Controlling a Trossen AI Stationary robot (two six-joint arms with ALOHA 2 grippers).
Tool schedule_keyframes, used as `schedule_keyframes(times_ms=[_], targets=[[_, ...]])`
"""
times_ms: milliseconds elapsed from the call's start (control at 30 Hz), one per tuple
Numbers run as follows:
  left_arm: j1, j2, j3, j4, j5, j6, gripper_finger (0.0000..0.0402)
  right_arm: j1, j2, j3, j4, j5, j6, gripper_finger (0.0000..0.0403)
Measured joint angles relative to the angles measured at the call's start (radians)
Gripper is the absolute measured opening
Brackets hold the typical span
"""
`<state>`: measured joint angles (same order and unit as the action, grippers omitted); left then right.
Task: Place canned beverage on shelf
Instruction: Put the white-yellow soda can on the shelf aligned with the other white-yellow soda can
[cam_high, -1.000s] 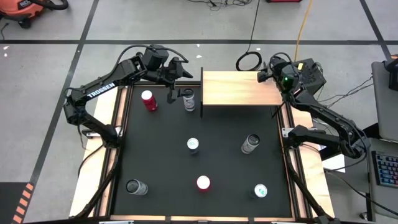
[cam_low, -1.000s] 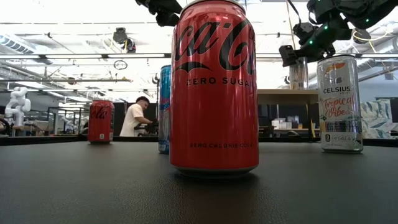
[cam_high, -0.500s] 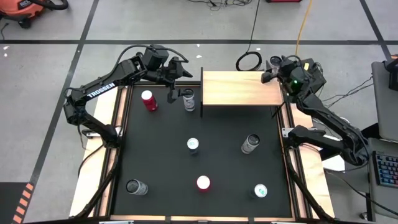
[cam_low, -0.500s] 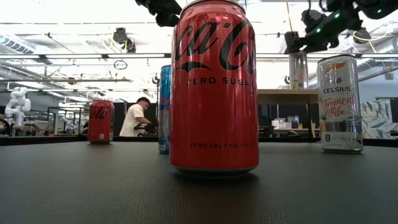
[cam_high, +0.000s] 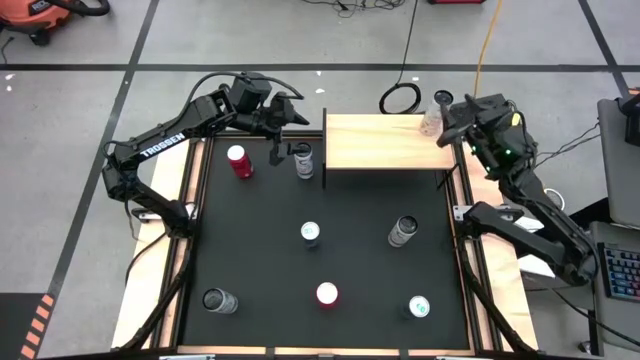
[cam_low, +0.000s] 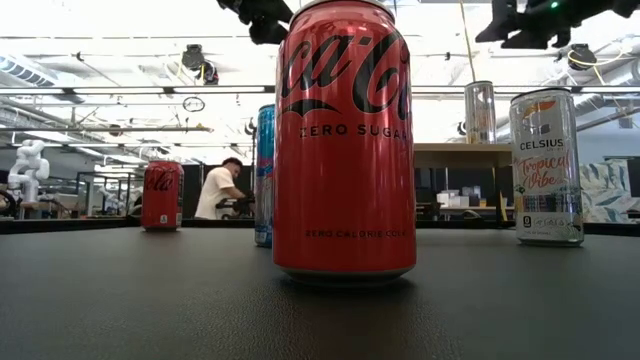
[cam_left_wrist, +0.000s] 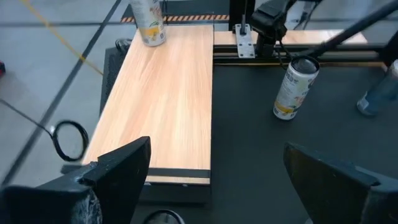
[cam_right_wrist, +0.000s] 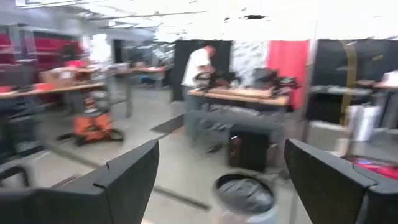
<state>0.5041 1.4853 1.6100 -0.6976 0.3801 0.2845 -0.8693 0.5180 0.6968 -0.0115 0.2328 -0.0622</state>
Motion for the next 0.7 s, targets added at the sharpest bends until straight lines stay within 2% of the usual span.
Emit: schedule_keyframes(times_ms=[167, 267, 367, 533, 600, 700], targets=[[-0.012, 0.000, 0.000, -0.047, 0.001, -0.006, 0.0371, 0.001, -0.036, 0.000, -0.091, -0.078, 0.055, 0.0329], [-0.034, 0.000, 0.000, -0.118, 0.013, 0.028, 0.0371, 0.001, -0.054, 0.000, -0.110, -0.175, 0.092, 0.0329], [-0.067, 0.000, 0.000, -0.184, 0.033, 0.062, 0.0371, 0.001, -0.070, 0.000, -0.117, -0.319, 0.171, 0.0329], [-0.171, 0.000, 0.000, -0.236, 0.108, 0.069, 0.0371, 0.001, -0.095, 0.000, -0.235, -0.679, 0.343, 0.0323], [-0.213, 0.000, 0.000, -0.229, 0.070, 0.083, 0.0371, 0.001, -0.101, 0.000, -0.293, -0.774, 0.366, 0.0318], [-0.258, 0.000, 0.000, -0.229, -0.034, 0.091, 0.0371, 0.002, -0.115, 0.000, -0.380, -0.815, 0.369, 0.0313]])
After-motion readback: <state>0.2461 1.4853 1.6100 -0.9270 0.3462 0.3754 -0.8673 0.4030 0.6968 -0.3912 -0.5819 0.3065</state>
